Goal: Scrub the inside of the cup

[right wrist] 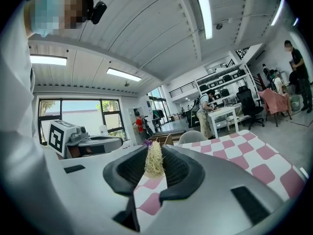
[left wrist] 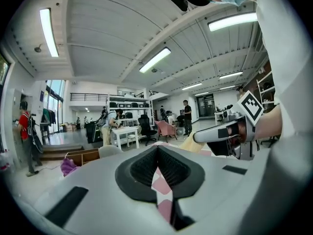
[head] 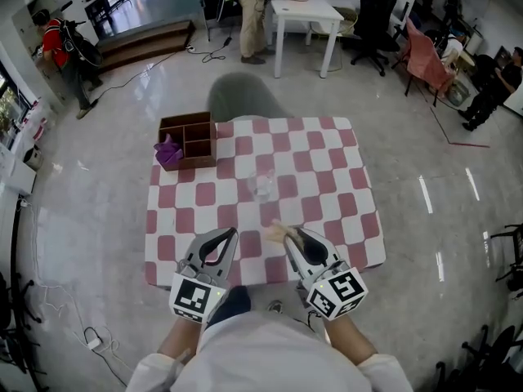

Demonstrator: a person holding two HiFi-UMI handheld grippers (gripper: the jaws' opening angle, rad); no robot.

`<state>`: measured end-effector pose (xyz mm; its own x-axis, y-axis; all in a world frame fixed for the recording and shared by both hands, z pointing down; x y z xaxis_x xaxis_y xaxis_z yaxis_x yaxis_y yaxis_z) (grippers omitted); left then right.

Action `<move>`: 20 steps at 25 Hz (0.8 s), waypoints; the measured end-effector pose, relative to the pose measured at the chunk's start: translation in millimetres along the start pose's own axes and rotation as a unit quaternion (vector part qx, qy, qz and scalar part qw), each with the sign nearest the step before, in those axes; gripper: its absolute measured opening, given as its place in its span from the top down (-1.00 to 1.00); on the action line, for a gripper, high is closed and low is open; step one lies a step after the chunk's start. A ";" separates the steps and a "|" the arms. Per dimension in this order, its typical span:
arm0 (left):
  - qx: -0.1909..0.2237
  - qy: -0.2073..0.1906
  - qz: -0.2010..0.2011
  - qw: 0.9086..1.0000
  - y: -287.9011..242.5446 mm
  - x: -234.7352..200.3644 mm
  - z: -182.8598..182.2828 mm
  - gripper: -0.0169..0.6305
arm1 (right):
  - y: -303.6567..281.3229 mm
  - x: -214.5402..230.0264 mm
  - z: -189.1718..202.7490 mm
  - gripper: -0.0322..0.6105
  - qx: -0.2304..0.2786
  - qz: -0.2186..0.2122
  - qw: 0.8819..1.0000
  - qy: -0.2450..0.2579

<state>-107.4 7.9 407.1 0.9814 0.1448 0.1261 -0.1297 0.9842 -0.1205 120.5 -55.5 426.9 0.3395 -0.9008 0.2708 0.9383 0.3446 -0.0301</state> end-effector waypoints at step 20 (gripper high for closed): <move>-0.019 -0.011 -0.006 1.000 16.7 5.1 7.7 0.85 | 9.5 -12.7 2.4 0.59 -0.015 0.017 0.999 0.023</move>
<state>-105.7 25.9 413.3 0.9796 0.1346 0.1490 -0.1112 0.9815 -0.1556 125.0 -40.1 425.5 0.3735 -0.9001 0.2245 0.9274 0.3680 -0.0676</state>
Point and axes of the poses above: the fingertips, and each gripper's own axes: y backward along the fingers, x to its right, z out of its underside, the point moved 10 cm from there along y, backward along the fingers, and after that the axes turned 15 degrees about -z, right-handed, at the moved point
